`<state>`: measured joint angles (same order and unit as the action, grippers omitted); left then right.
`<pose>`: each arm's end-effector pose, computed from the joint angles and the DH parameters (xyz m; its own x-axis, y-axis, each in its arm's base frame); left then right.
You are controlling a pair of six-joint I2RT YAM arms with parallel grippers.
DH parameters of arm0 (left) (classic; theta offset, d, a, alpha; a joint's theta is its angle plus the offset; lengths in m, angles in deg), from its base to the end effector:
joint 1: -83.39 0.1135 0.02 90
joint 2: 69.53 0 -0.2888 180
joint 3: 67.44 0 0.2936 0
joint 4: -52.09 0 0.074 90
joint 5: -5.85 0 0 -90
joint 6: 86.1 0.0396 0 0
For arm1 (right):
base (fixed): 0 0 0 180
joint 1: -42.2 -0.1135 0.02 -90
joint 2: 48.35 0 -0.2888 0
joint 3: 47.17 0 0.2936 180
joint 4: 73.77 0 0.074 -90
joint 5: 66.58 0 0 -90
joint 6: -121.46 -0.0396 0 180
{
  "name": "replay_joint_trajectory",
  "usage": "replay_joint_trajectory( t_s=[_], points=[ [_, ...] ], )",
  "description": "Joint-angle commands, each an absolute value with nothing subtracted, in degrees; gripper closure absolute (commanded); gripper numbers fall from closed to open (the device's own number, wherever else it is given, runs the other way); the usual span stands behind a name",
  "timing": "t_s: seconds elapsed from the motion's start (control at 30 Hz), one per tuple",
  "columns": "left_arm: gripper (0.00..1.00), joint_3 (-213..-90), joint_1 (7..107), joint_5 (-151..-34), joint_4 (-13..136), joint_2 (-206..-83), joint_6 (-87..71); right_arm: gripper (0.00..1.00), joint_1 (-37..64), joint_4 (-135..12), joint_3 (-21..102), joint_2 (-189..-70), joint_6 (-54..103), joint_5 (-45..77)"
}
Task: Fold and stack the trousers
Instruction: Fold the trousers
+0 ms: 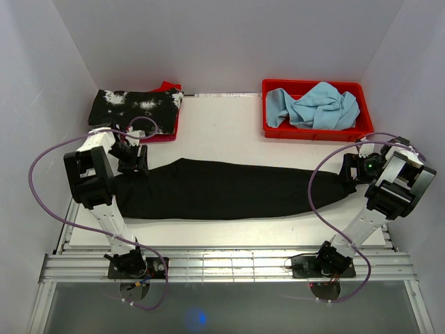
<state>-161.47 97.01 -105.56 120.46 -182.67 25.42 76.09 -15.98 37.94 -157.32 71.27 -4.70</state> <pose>0.4075 0.0839 0.1722 -0.9780 0.1144 -0.1747 0.1667 0.9315 -0.3231 0.3410 -0.2065 0.1601 -0.9094 -0.0694 -0.4101 -0.1917 0.9449 0.2652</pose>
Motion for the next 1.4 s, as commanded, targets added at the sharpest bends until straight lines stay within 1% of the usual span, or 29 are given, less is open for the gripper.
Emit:
replay_joint_trajectory(
  t_s=[0.0,0.07,0.1,0.17,0.2,0.27,0.3,0.37,0.67,0.87,1.07,1.23,1.37],
  points=[
    [0.26,-163.8,96.7,-105.2,121.3,-181.7,25.9,0.06,76.9,-14.4,37.7,-160.6,74.4,-5.6],
    [0.26,-164.6,96.7,-105.2,121.9,-181.9,26.1,0.2,77.2,-13.3,37.7,-160.5,75.1,-7.8],
    [0.26,-165.4,96.7,-105.4,122.2,-182.2,26.1,0.31,77.4,-12.9,37.9,-160.4,75.2,-8.5],
    [0.26,-166.1,96.7,-105.6,122.4,-182.3,26.1,0.41,77.5,-11.4,38.4,-160.1,75.6,-9.8],
    [0.26,-166.3,96.7,-105.9,122.5,-182.1,26.1,0.53,77.7,-10.7,39.1,-159.8,75.8,-10.4],
    [0.26,-166.9,96.7,-106.6,122.7,-181.5,26.1,0.65,77.8,-8.5,40.1,-159.1,76.1,-12.3],
    [0.27,-166.9,96.6,-106.9,122.7,-181.2,26.1,0.79,77.9,-7.4,41.5,-158.8,76.2,-13.7],
    [0.27,-166.7,96.6,-107.4,122.7,-180.0,26.2,0.92,77.9,-4.7,42.9,-157.9,76.4,-14.5],
    [0.27,-164.3,96.3,-109.5,122.1,-174.2,25.9,0.92,77.8,4.5,50.5,-153.8,74.9,-19.8],
    [0.26,-160.0,94.6,-112.3,120.8,-168.9,27.7,0.92,75.2,7.7,49.1,-152.2,72.9,-23.2],
    [0.27,-154.3,91.7,-115.9,118.6,-165.4,30.4,0.92,68.2,5.4,47.4,-148.9,67.6,-24.2],
    [0.28,-150.2,90.4,-116.7,116.0,-163.9,30.4,0.92,58.7,3.2,47.1,-148.0,60.6,-26.1],
    [0.28,-147.0,90.5,-115.9,114.7,-163.1,29.1,0.92,51.7,-1.9,45.0,-147.8,54.5,-27.6]
  ],
)
